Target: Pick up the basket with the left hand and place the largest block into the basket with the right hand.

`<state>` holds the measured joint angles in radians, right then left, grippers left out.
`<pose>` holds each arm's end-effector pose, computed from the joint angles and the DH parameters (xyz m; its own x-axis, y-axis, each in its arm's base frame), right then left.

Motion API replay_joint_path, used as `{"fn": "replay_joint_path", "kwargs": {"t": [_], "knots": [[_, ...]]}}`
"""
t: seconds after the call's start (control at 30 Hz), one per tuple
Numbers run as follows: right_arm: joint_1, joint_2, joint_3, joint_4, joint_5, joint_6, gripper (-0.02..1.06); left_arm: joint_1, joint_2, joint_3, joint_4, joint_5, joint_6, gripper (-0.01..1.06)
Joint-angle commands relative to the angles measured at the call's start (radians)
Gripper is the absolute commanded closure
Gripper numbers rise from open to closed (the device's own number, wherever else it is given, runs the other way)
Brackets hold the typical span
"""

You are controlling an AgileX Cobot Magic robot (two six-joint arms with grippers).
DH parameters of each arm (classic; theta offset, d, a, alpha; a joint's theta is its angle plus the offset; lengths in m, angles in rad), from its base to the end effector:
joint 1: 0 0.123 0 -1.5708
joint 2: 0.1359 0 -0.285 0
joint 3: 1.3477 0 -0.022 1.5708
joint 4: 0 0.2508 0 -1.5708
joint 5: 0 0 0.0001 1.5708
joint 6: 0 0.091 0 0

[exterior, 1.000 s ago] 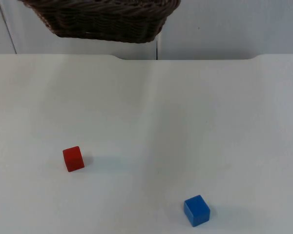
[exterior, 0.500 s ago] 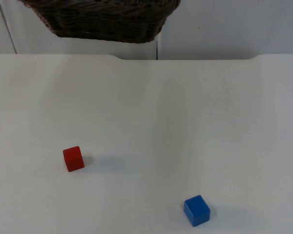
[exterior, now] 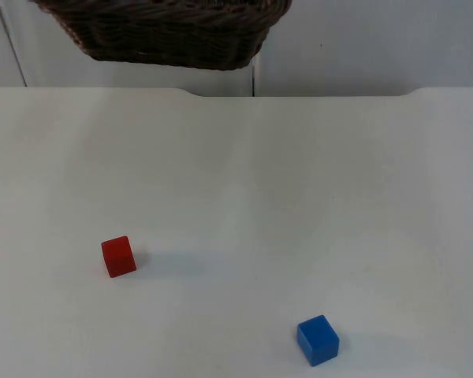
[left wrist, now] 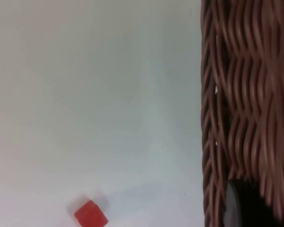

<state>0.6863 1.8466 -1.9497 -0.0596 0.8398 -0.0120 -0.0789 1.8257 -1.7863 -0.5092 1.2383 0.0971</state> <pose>0.3341 0.2684 0.3982 -0.4353 -0.4235 -0.7945 -0.6291 0.7743 -0.0680 0.3867 -0.0726 0.3468 -0.9268 -0.0007 -0.3755 0.1828 0.8728 -0.4527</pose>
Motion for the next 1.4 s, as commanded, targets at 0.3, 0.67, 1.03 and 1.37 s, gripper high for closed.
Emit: {"fn": "replay_joint_path", "kwargs": {"t": [0.3, 0.67, 1.03, 1.37], "knots": [[-0.004, 0.173, -0.105, 0.047, -0.159, -0.037, 1.05, -0.001, 0.005, -0.003, -0.022, -0.017, 0.003, 1.05], [-0.004, 0.225, -0.105, 0.045, -0.185, -0.037, 0.88, -0.001, 0.005, -0.003, -0.022, -0.017, 0.003, 1.05], [-0.004, 0.168, -0.105, 0.038, -0.183, -0.037, -0.01, -0.001, 0.005, -0.003, -0.017, -0.017, 0.010, 1.05], [-0.004, 0.011, -0.105, 0.036, -0.079, -0.051, -0.01, -0.001, 0.019, -0.003, -0.017, -0.017, 0.010, 1.05]]}}
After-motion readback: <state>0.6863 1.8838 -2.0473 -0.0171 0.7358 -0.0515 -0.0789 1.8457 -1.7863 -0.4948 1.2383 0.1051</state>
